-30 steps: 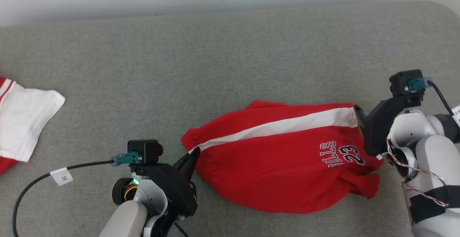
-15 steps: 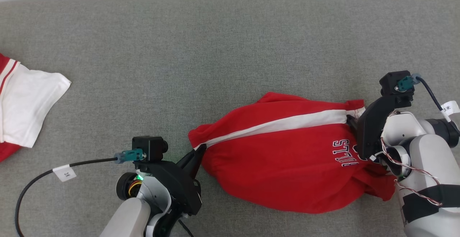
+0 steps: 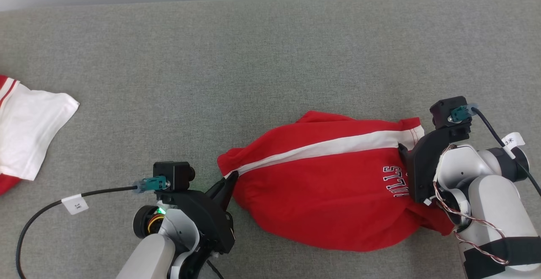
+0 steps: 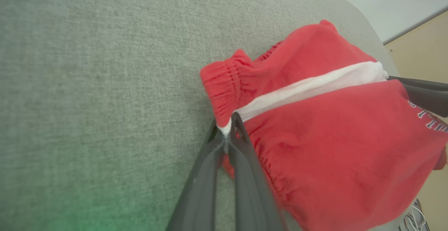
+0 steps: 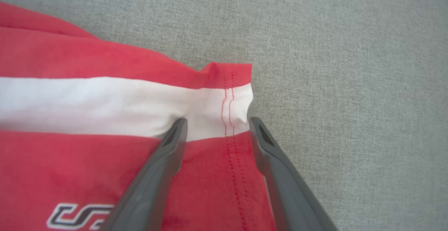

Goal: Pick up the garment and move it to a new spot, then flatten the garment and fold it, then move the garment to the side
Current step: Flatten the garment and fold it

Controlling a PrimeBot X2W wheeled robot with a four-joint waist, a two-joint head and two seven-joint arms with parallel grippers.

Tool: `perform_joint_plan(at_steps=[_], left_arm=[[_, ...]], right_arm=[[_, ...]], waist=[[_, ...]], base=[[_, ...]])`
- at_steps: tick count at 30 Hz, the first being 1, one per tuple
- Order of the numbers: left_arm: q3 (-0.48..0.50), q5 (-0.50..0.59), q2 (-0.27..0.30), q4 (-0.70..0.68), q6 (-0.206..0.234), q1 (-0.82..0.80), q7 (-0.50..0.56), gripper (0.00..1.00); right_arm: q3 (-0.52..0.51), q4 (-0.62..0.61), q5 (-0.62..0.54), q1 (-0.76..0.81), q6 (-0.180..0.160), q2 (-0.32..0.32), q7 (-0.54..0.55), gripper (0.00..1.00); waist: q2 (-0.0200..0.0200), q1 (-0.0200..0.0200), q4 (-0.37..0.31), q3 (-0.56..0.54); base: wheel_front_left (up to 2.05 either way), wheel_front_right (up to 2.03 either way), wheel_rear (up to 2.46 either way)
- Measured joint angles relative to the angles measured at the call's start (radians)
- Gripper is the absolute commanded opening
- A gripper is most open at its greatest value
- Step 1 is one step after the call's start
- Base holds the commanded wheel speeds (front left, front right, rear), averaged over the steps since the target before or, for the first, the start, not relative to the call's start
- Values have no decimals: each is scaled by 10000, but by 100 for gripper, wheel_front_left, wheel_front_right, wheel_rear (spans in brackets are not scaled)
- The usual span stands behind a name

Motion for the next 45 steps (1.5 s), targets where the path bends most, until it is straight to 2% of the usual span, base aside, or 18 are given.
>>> perform_joint_plan(at_steps=[3,6,7,9,11,15,18,19,21,26,31,36,45], left_arm=[[-2,-4,23,-15,44,25,0,0],[-10,-13,42,-44,46,29,0,0],[-21,-13,44,-58,48,29,2,0],[-42,-13,46,-86,50,29,2,0],[-61,-15,44,-104,50,29,4,0],[-84,-48,46,-125,50,27,6,0],[-98,-90,44,-130,50,20,21,0],[-104,-92,44,-130,50,15,21,0],[-128,-98,40,-127,50,3,19,0],[-117,-130,29,-153,44,-26,-238,0],[117,-445,36,-512,31,-50,-669,0],[679,-1183,13,-1313,-44,-244,-1147,0],[1135,-2472,140,-2414,-58,-1244,-692,0]], right_arm=[[130,-77,42,10,0,-6,-4,89],[194,8,63,-41,0,-25,-48,83],[199,59,58,-81,0,-52,-102,79],[272,113,23,-173,0,-92,-188,58],[349,151,31,-276,0,-77,-276,49],[470,364,44,-382,0,-77,-274,49],[431,616,48,-499,0,-82,-261,40],[412,702,48,-531,0,-86,-257,35],[389,805,46,-602,0,-100,-272,0],[293,721,146,-647,0,-140,-554,0],[42,59,600,-607,0,-127,-968,0],[-673,-926,1772,-616,0,341,-1739,0],[-1440,-1555,2947,-1151,0,830,-2865,0]], waist=[[0,0,-43,-27],[0,0,-57,-10],[0,0,-51,-1],[0,0,-35,17],[0,0,-17,41],[0,0,9,77],[0,0,35,118],[0,0,45,132],[0,0,73,149],[0,0,104,72],[0,0,77,-163],[-1,0,-44,-503],[-1,0,-283,-1091]], base=[[0,0,0],[0,0,0],[0,0,0],[0,0,0],[0,0,0],[0,0,0],[0,0,0],[0,0,0],[0,0,0],[0,0,0],[0,0,0],[0,0,0],[0,0,0]])
